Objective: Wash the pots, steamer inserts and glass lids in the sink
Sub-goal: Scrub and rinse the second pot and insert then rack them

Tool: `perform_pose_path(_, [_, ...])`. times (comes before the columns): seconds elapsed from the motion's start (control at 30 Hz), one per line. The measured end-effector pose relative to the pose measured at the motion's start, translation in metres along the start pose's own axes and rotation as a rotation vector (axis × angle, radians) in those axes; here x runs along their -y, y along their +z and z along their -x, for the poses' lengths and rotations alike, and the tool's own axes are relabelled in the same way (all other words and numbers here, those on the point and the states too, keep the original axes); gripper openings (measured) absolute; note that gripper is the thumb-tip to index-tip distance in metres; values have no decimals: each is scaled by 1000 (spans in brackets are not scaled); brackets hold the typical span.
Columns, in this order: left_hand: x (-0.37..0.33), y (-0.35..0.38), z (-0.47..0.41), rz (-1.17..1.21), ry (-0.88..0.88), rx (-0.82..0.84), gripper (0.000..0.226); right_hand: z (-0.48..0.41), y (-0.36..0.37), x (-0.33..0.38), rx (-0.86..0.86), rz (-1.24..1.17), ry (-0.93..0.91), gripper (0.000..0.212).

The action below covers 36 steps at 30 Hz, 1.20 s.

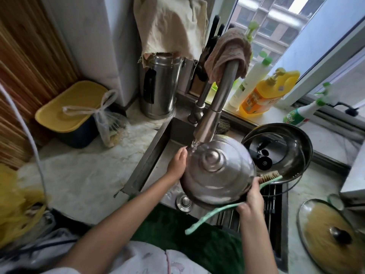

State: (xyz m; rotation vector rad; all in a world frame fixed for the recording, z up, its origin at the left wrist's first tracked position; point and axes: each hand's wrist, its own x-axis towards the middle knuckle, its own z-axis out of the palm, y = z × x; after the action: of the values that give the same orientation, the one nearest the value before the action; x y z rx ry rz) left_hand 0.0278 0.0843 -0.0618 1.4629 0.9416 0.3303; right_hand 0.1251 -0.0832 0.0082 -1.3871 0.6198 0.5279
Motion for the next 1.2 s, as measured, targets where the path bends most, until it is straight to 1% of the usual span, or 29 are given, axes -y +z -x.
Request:
perform_pose_path(0.1, [-6,17,22,83,-1,-35,40,-14,-6,-1,1,-93,133,39])
perform_pose_path(0.2, [-19,10,-5,226,-31,-58,32,-14,-15,-5,39,-59,229,51])
perform_pose_path(0.27, [-28,5,-10,278,-97,-48,31,-17,-18,-10,31,-67,251,60])
perform_pose_path(0.3, [-28,9,-2,270,-92,-75,34,-18,-17,-10,11,-79,241,61])
perform_pose_path(0.37, [-29,24,30,254,-23,-135,40,-17,-13,-8,-66,-93,222,55])
perform_pose_path(0.43, [-29,32,48,249,-5,-160,45,-13,-6,-3,-84,-93,220,54])
perform_pose_path(0.5, [-31,26,29,297,-66,-133,50,-9,-4,-2,-64,-84,215,57])
perform_pose_path(0.57, [-37,11,2,369,-173,-162,41,-6,-3,-2,-35,-95,209,54])
perform_pose_path(0.63, [-39,6,1,358,-215,-164,38,-3,1,-2,-30,-109,227,48])
perform_pose_path(0.73, [-40,23,42,268,-95,-179,46,0,10,0,-32,-138,242,49])
perform_pose_path(0.8, [-39,24,48,249,-57,-196,53,2,17,-1,-3,-157,246,53])
perform_pose_path(0.87, [-43,10,20,239,-131,-228,46,3,20,-7,16,-153,264,60])
perform_pose_path(0.93, [-50,-12,-7,297,-215,-196,37,6,22,-8,26,-173,312,55])
perform_pose_path(0.97, [-51,-20,-13,316,-225,-162,35,8,23,-7,24,-184,335,52])
perform_pose_path(1.03, [-50,-23,-12,251,-178,-133,38,10,28,-4,21,-180,348,42])
perform_pose_path(1.1, [-49,-16,6,130,-113,-168,41,10,31,-2,43,-198,327,42])
perform_pose_path(1.17, [-37,-10,26,-30,43,-210,42,14,36,1,69,-247,323,41])
perform_pose_path(1.2, [-32,-11,37,-109,123,-205,41,14,38,2,79,-312,360,39])
